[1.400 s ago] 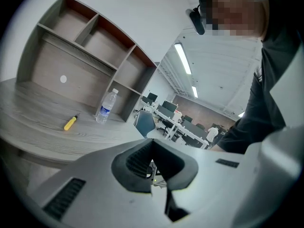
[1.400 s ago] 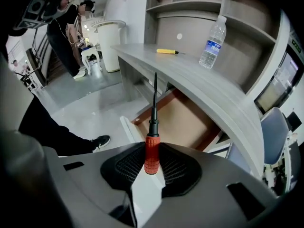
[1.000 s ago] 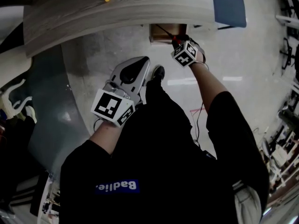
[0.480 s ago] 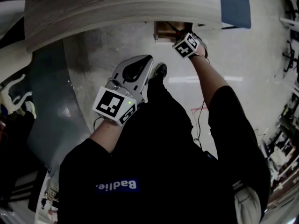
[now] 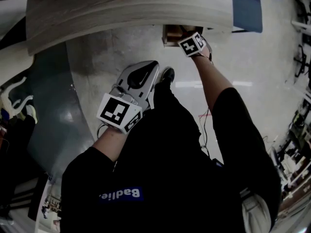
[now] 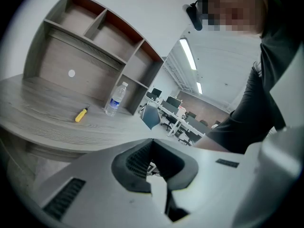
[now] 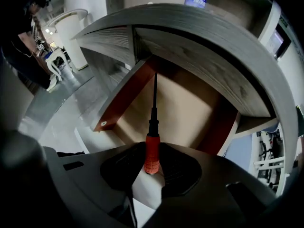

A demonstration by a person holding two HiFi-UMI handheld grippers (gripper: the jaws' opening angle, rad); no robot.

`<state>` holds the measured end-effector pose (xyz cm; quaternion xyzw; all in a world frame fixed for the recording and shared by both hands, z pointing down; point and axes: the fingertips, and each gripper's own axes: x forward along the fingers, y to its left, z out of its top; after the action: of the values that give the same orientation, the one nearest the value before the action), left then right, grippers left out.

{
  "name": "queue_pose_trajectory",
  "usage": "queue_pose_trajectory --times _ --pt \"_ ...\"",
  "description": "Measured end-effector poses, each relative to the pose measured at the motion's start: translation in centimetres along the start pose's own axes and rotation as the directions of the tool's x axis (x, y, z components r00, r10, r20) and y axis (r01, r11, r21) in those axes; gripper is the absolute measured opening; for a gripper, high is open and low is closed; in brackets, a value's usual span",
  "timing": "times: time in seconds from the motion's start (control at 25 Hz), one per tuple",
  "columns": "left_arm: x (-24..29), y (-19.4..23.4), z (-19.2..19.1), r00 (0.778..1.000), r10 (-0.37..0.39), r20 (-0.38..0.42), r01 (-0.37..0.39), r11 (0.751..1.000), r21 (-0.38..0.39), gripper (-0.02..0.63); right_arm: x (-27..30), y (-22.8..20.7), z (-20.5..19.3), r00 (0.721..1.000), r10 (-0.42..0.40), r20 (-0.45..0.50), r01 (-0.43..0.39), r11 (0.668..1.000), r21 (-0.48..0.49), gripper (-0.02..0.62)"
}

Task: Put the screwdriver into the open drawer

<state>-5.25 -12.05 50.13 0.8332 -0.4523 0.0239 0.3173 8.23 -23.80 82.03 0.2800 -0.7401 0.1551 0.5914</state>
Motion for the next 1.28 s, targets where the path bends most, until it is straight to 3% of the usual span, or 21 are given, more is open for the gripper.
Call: queue_pose_trajectory --times 0.6,1.0,1.28 --pt "-0.7 1.0 -0.5 1.0 0.016 -0.014 -0.016 1.0 -0.011 0.002 2.0 1.9 1.1 1.0 0.022 -0.022 -0.018 0.99 0.138 0.115" --pt "-1.2 1.8 -1.0 0.999 0.03 -0.018 -0.03 0.999 -0.021 0.002 2.6 2.0 0.7 0.997 -0.018 -0.079 0.022 0.999 0.047 0.117" --pt "-1.5 1.7 -1.2 0.999 0.029 -0.019 -0.03 0.999 -0.022 0.002 3.1 2.7 0.1 0.997 0.015 -0.079 -0.008 0.995 0.1 0.18"
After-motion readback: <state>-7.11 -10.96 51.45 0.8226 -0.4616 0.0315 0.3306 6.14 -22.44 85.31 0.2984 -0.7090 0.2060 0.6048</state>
